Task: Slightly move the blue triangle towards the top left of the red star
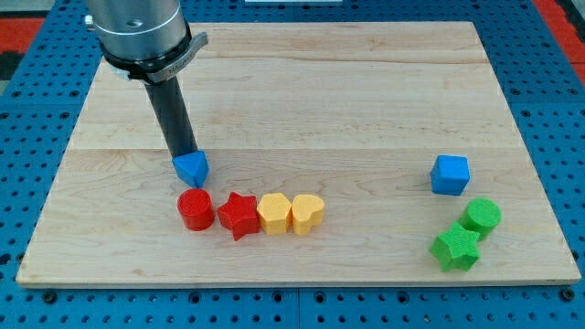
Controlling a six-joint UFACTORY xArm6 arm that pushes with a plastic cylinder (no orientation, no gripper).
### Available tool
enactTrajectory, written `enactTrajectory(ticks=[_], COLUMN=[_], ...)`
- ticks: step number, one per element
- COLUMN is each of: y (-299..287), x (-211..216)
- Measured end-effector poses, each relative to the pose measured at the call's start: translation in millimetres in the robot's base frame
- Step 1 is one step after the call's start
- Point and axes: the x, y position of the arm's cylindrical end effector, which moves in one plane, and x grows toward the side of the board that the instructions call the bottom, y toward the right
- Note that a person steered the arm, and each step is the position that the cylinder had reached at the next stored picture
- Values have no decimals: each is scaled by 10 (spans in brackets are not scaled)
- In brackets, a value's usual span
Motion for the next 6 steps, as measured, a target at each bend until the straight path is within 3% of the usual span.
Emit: enactTrajectory(ticks=[2,4,6], y=[-82,170,156], x=[362,381,837])
